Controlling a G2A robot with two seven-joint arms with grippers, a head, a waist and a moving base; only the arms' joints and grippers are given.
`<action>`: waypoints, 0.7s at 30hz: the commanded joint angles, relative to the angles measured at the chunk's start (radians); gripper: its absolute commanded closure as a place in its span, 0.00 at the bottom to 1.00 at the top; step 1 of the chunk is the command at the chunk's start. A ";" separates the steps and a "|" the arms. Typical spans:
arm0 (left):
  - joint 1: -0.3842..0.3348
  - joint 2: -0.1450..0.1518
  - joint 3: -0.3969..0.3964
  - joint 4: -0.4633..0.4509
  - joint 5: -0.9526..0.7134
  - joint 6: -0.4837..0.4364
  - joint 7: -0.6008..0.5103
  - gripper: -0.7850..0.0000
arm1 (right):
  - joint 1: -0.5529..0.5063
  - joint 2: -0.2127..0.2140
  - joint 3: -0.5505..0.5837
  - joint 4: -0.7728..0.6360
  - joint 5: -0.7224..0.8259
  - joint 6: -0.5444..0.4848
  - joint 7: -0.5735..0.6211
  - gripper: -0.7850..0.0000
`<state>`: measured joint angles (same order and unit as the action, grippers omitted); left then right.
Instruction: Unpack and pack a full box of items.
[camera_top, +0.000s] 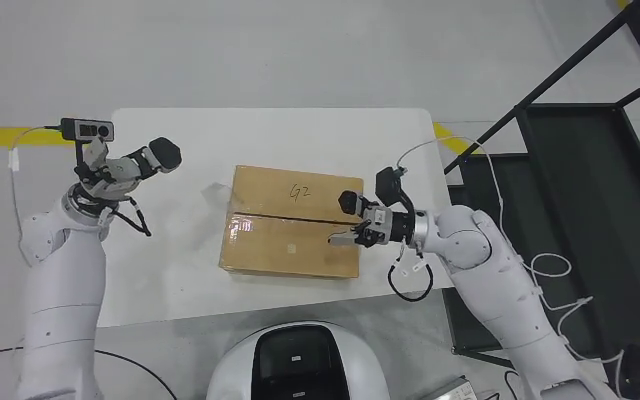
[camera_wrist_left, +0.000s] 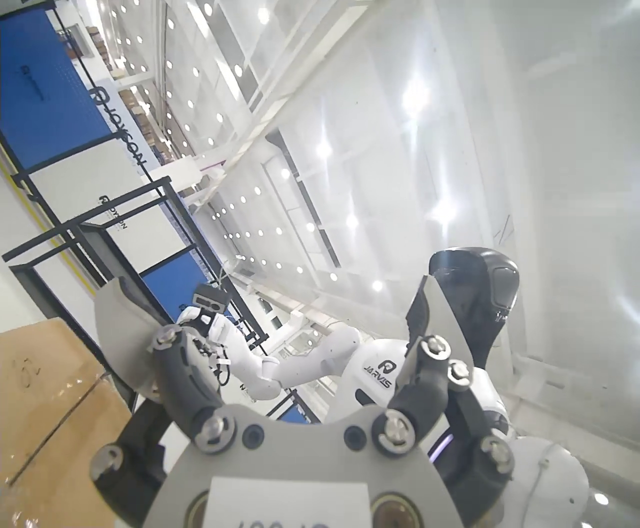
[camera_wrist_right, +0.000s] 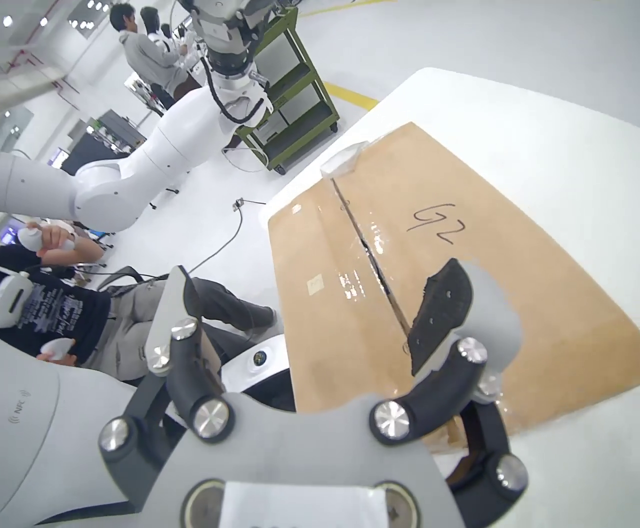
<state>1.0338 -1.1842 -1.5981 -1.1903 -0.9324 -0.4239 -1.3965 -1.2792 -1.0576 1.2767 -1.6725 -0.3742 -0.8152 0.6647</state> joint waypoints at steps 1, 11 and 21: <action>0.028 0.007 -0.031 0.013 0.001 0.012 -0.011 0.00 | 0.007 -0.003 -0.015 -0.027 -0.091 0.018 -0.019 0.00; 0.134 0.030 -0.147 0.006 -0.017 0.035 -0.035 0.00 | 0.062 -0.026 -0.129 -0.097 -0.449 0.227 -0.129 0.00; 0.144 0.031 -0.158 0.007 -0.021 0.028 -0.028 0.00 | 0.074 -0.028 -0.149 -0.100 -0.521 0.225 -0.163 0.00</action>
<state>1.1778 -1.1532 -1.7562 -1.1837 -0.9529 -0.3957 -1.4244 -1.2050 -1.0860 1.1279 -1.7723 -0.8952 -0.5899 0.5015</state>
